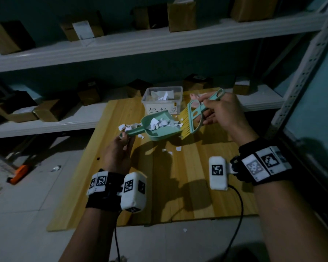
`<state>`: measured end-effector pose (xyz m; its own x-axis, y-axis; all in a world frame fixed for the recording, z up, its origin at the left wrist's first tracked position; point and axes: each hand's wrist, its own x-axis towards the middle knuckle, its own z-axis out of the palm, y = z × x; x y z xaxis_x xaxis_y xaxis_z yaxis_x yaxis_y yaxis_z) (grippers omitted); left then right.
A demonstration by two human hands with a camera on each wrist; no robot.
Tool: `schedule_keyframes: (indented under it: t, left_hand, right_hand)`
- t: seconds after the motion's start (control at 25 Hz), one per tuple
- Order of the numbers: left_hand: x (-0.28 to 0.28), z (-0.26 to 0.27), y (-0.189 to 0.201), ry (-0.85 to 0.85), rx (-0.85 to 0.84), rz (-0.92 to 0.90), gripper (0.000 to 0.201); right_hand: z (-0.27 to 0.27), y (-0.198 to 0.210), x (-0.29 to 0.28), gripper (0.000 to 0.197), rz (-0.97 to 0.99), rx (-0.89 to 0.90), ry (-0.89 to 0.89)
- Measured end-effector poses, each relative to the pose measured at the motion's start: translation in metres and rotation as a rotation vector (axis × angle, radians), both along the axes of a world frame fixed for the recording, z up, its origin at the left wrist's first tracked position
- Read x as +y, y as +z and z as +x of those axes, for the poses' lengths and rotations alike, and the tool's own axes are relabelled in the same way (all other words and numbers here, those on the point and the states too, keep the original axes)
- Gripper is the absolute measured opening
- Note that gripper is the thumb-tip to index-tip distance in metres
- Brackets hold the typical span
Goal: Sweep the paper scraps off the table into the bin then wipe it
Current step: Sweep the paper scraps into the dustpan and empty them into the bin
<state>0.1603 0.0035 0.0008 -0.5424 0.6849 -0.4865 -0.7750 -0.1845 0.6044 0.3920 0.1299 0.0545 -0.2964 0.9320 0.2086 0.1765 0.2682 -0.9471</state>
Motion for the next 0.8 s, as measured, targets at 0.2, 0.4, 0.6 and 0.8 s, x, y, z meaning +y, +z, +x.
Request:
schedule_keyframes:
  t: [0.2, 0.4, 0.6, 0.8]
  left_hand:
    - [-0.006, 0.001, -0.005, 0.051, 0.073, 0.023, 0.026]
    - [-0.012, -0.002, -0.001, 0.103, 0.09, 0.013, 0.021]
    - [-0.015, -0.014, -0.004, 0.15, 0.115, -0.054, 0.018]
    - [-0.016, -0.017, -0.006, 0.102, 0.096, -0.055, 0.027]
  right_hand:
    - [-0.006, 0.004, -0.008, 0.023, 0.0, 0.106, 0.055]
    - [-0.016, 0.001, -0.015, 0.022, -0.016, 0.016, 0.234]
    - [-0.018, -0.003, -0.012, 0.022, 0.034, -0.02, 0.143]
    - [-0.022, -0.002, -0.013, 0.023, 0.024, 0.052, 0.183]
